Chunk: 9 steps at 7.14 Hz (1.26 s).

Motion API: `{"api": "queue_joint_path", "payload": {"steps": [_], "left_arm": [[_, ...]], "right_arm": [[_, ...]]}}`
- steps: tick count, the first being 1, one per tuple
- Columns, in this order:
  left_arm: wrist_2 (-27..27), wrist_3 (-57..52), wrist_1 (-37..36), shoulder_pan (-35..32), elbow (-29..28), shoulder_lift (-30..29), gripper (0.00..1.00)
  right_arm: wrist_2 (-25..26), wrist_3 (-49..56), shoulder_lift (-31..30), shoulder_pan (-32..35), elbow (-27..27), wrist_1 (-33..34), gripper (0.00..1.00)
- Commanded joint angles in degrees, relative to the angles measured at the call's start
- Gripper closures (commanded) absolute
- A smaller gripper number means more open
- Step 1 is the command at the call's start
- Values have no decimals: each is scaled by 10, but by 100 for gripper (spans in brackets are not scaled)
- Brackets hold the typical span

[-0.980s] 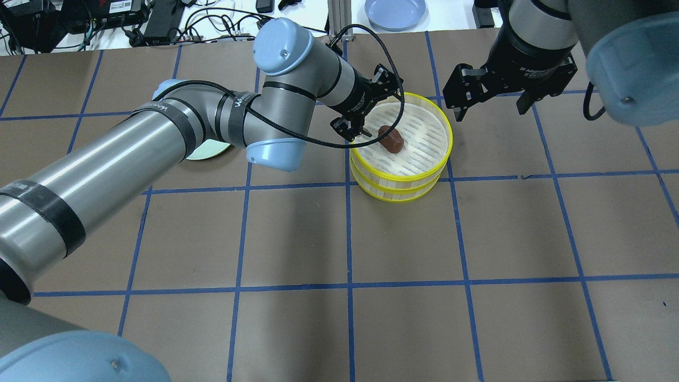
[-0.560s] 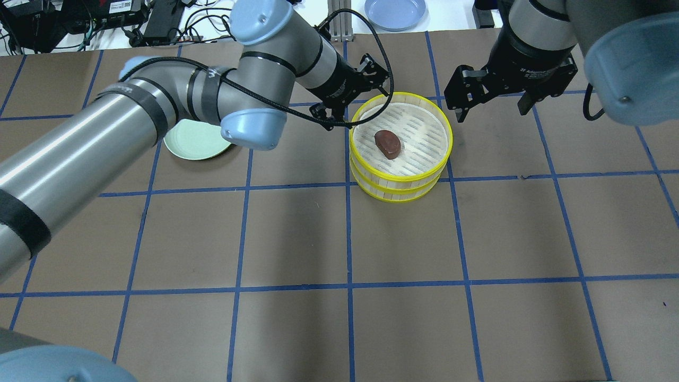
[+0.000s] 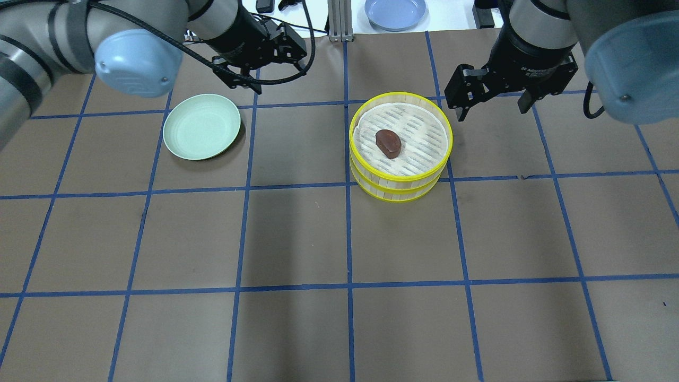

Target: Stack buns with steamer

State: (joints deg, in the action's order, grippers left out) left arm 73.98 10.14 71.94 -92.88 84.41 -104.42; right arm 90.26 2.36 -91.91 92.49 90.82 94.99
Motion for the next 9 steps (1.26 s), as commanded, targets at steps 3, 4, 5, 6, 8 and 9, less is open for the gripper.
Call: {"api": "queue_joint_path", "payload": {"steps": [3,4,5,6,8,9], "left_arm": [[204,-131,135,38,8,82,0],[203,-133,138,45,8,88,0],[202,-133,142,59,11,96,0],[199,-132,146,67,22,107,0],[148,-131,135,78,42,117,0],[148,-129,136,79,44,120,0]], "right_arm": [[-2,9,19,-6,-32,-4,0],[-1,8,19,-6,-30,-4,0],[0,7,19,-6,-27,-8,0],[-2,7,20,-6,-26,-4,0],[-2,7,26,-6,-24,1,0],[-2,7,30,-6,-24,3,0]]}}
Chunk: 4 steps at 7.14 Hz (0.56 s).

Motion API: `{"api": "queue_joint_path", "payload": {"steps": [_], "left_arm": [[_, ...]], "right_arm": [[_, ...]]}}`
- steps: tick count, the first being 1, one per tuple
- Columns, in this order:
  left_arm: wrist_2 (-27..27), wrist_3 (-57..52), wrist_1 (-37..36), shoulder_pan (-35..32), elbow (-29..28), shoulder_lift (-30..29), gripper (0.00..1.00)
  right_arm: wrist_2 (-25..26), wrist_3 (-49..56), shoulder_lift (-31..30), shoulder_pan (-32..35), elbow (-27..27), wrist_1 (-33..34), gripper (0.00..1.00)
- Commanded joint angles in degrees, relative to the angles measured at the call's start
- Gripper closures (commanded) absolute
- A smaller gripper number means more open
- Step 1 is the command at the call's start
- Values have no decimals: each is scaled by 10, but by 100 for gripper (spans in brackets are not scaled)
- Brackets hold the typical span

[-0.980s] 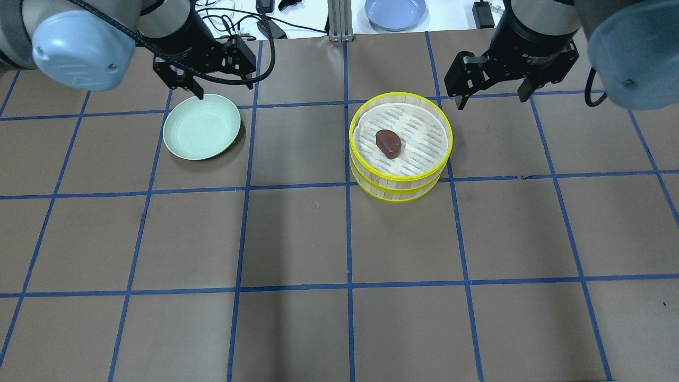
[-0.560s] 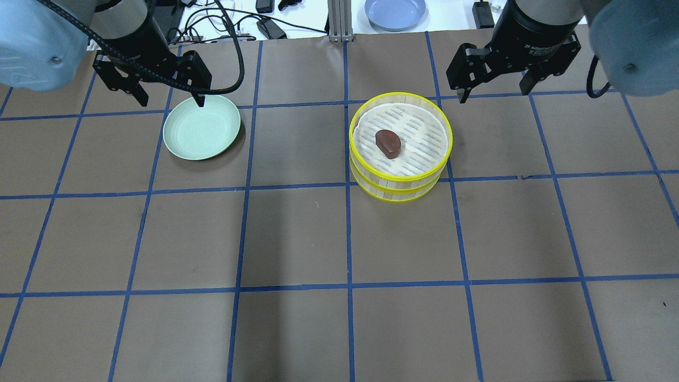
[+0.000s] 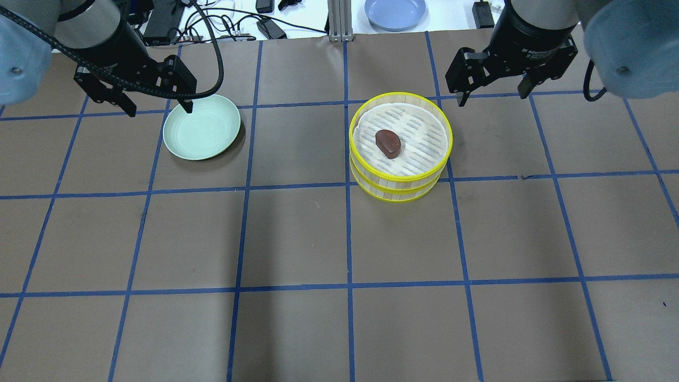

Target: Stack buns with steamer

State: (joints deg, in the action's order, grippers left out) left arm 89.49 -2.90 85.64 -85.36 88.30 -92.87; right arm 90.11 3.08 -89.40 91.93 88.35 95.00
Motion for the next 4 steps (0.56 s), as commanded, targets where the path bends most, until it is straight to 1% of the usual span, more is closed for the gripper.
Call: {"api": "queue_joint_path", "payload": {"steps": [1,4], "left_arm": [[-6,3,-1,4,8,6,0],[-3,4,0,5,11,8,0]], "right_arm": [[2,0,4,-1,1,1,0],[1,0,4,-1,0,2,0]]}}
